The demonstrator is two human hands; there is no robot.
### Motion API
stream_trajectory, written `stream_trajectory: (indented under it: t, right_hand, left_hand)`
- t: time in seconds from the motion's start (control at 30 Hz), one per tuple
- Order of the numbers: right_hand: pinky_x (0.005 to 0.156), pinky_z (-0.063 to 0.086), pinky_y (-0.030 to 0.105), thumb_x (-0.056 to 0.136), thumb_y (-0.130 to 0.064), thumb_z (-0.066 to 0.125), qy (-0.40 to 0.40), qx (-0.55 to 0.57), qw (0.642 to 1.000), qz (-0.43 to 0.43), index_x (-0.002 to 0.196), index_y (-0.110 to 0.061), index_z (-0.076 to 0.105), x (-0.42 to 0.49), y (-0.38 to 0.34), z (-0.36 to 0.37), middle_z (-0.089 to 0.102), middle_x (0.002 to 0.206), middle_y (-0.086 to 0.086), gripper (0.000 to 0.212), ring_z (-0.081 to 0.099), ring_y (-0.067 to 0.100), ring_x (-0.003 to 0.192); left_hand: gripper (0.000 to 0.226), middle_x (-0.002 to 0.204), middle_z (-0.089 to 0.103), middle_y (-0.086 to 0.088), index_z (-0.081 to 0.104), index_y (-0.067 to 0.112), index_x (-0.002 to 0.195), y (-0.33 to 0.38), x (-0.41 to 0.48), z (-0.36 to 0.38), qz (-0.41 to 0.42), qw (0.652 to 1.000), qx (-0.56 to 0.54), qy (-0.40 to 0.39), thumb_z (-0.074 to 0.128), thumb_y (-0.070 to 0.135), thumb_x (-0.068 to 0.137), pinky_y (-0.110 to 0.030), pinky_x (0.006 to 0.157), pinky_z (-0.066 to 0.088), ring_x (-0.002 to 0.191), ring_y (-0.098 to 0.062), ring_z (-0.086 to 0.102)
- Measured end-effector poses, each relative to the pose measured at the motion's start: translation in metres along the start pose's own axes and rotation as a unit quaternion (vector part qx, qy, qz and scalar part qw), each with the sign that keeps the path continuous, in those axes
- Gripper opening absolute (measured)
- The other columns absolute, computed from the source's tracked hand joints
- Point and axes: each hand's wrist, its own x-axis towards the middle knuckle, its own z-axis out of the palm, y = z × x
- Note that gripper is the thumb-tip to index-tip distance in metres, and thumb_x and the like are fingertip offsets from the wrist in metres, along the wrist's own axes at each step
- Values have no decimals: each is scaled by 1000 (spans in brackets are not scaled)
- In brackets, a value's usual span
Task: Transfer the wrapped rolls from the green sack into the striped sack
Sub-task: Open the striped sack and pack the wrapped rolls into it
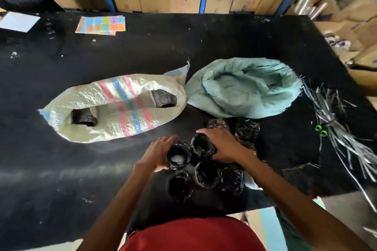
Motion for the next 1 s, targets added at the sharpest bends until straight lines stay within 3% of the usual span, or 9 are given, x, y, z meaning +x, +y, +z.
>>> stream_trajectory:
  t: [0.17,0.33,0.43,0.53,0.63,0.7,0.83,0.93,1.0]
  right_hand:
    - [103,43,46,52,-59,86,77,123,989,-16,134,-41,42,5,6,-6,62,126,-12,95,58,16,118]
    - [96,54,29,63,-15,94,170,429,887,-12,138,-28,48,1,2,-44,62,130,-9,89,63,7,113]
    - [86,54,21,75,-15,86,199,571,797,12,133,-29,53,18,-21,-85,66,126,-4,68,66,13,110]
    - [100,51,33,80,-41,77,174,673,717,45,128,-29,59,49,-55,-110,70,121,-4,53,64,16,118]
    - [106,48,44,57,-79,76,105,687,703,151,131,-35,59,110,-84,-104,67,128,-7,88,64,18,118]
    - [97,54,46,45,-86,76,33,684,697,215,130,-38,57,148,-98,-93,68,128,-4,100,67,21,111]
    - [89,58,41,68,-59,79,-119,631,735,218,113,-26,70,169,-136,-101,76,104,3,57,72,22,94]
    - [88,54,31,69,-63,74,-168,523,816,180,110,-26,70,200,-146,-114,72,109,-2,55,66,14,93]
    - [74,52,33,74,-60,73,-178,465,843,205,102,-25,68,227,-147,-128,69,98,1,45,63,19,86]
  left_hand:
    - [95,120,66,8,43,46,123,-13,7,-6,-2,991,-131,-27,93,36,43,-42,100,49,113,-18,62]
    - [91,121,68,9,48,41,132,-15,-20,-37,6,914,-401,52,95,25,56,-38,101,46,115,-6,63]
    - [82,121,67,-15,55,17,131,-10,-34,-67,-1,831,-540,133,93,41,62,-47,99,48,115,-23,63]
    - [75,124,70,1,63,21,128,-1,-42,-97,-38,712,-673,194,78,63,68,-37,103,47,119,-14,63]
    - [50,119,73,-6,64,21,128,-10,-46,-124,-80,632,-741,214,47,56,96,-41,88,57,106,-21,71]
    - [44,112,75,-12,67,17,120,-34,-47,-134,-129,597,-762,218,42,48,103,-38,79,59,91,-21,74]
    - [36,101,75,-18,67,9,119,-96,-50,-139,-212,648,-709,181,53,36,101,-36,73,59,79,-25,73]
    - [23,121,69,-11,72,22,109,-148,-41,-158,-262,756,-589,113,57,37,99,-37,94,51,100,-24,67]
    - [30,133,62,-2,70,30,113,-175,-24,-176,-278,800,-530,45,63,50,92,-36,103,43,116,-21,58]
